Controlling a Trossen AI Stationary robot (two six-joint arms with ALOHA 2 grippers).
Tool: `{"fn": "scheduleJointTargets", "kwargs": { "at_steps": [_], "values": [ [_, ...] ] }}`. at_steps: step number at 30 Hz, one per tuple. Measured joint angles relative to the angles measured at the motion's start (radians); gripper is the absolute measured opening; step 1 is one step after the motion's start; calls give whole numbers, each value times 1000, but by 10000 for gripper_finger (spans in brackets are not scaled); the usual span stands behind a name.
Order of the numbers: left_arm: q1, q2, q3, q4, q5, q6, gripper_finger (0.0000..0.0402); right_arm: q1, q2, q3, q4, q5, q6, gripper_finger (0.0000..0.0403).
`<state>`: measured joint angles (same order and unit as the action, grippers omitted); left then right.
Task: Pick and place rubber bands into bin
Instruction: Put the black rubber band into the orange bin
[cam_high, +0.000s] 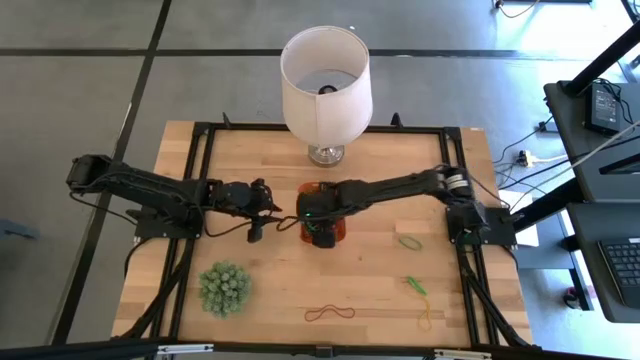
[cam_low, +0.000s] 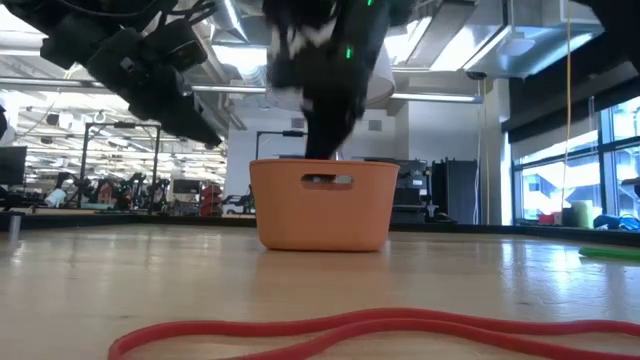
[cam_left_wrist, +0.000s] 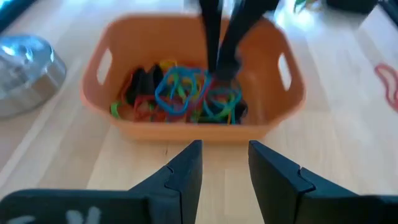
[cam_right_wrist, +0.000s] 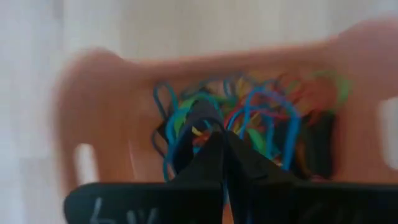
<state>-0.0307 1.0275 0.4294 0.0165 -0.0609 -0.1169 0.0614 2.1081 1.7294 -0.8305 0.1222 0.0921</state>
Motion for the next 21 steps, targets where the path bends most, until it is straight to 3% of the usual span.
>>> {"fn": "scheduleJointTargets", "kwargs": {
  "at_steps": [11,21],
  "values": [
    [0,0,0,87,-17,-1,125,-37,114,2,-1,-23,-14,10],
    [0,0,0,90,-33,-81,125,-36,58,1,-32,-21,-71,94]
  ]
}}
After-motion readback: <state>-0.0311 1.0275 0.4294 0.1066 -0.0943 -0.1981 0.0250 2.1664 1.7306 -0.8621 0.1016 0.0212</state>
